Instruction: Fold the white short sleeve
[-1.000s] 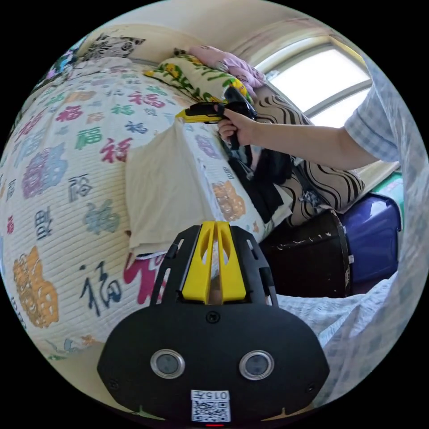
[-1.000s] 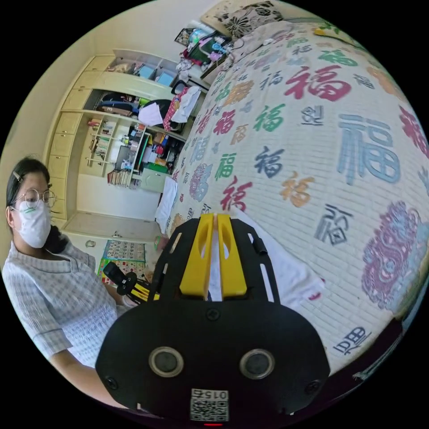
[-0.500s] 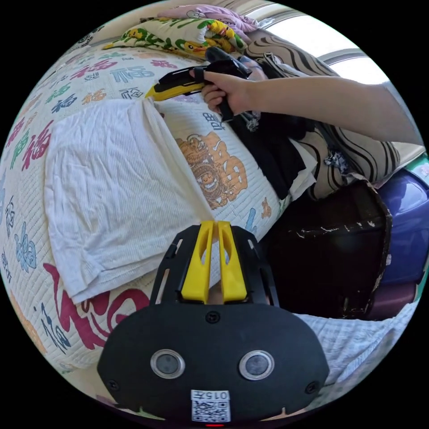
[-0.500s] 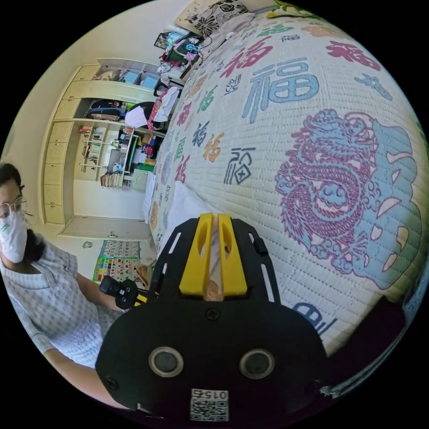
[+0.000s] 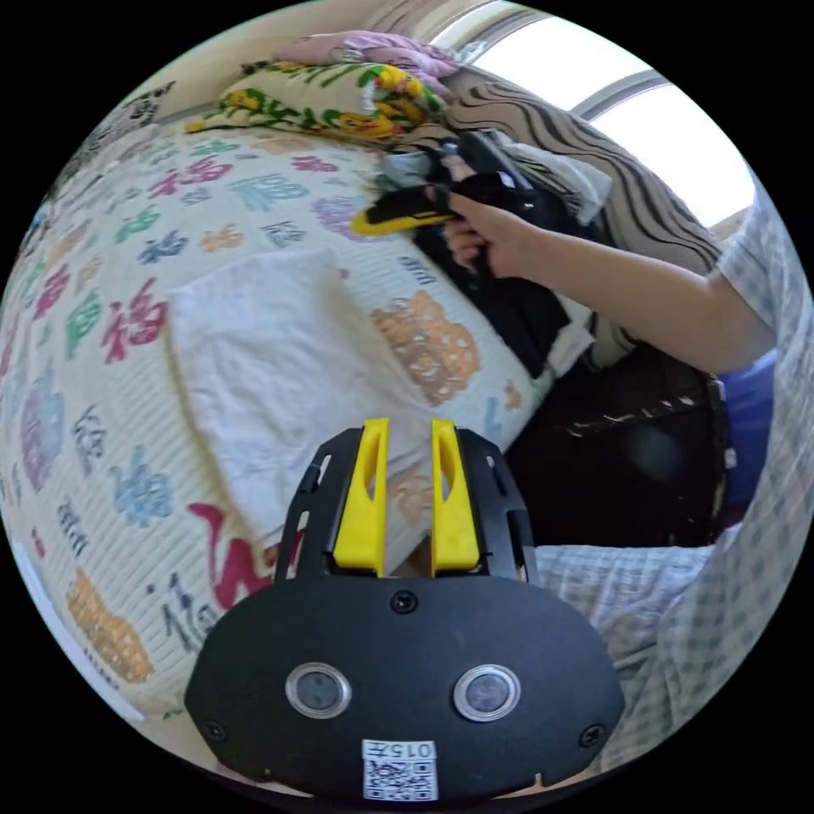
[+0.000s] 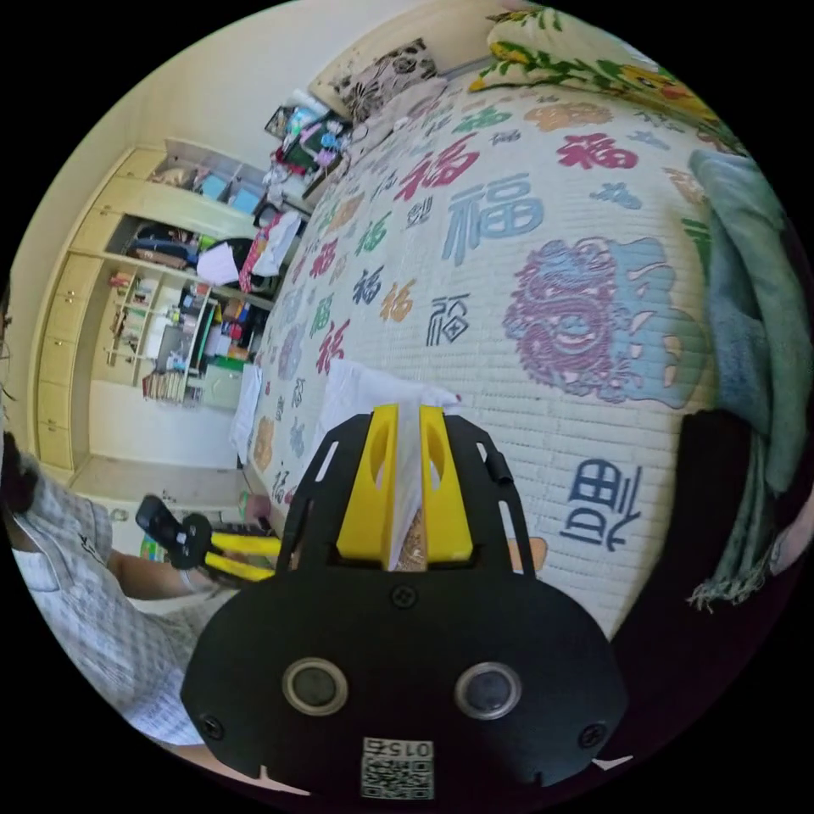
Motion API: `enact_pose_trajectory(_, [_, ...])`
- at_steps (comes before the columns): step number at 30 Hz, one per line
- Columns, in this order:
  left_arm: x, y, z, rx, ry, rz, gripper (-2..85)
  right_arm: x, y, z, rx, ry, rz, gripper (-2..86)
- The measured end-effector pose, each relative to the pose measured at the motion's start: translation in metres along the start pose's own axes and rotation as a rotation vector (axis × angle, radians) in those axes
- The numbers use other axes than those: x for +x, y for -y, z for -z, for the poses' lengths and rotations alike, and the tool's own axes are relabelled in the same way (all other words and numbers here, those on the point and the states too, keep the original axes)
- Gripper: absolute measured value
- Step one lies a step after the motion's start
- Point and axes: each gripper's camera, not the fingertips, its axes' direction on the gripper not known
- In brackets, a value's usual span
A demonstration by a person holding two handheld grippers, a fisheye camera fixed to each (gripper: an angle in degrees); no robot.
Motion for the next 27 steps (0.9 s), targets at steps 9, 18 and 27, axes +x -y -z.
enact_pose_trajectory(9, [-0.039, -0.023, -0.001, -0.217, 0.084, 0.101, 7.1, 0.016, 0.011, -0.043, -0.101, -0.122, -0.084, 0.6])
enact_pose_trajectory(18, [-0.101, -0.004, 0.097, 0.035, 0.056, 0.149, 9.6, 0.037, -0.008, -0.056, -0.048, 0.006, -0.171, 7.3])
enact_pose_trajectory(27, [-0.193, 0.048, 0.132, 0.103, -0.173, 0.273, 13.1, 0.037, -0.006, -0.115, -0.113, 0.048, -0.13, 9.0])
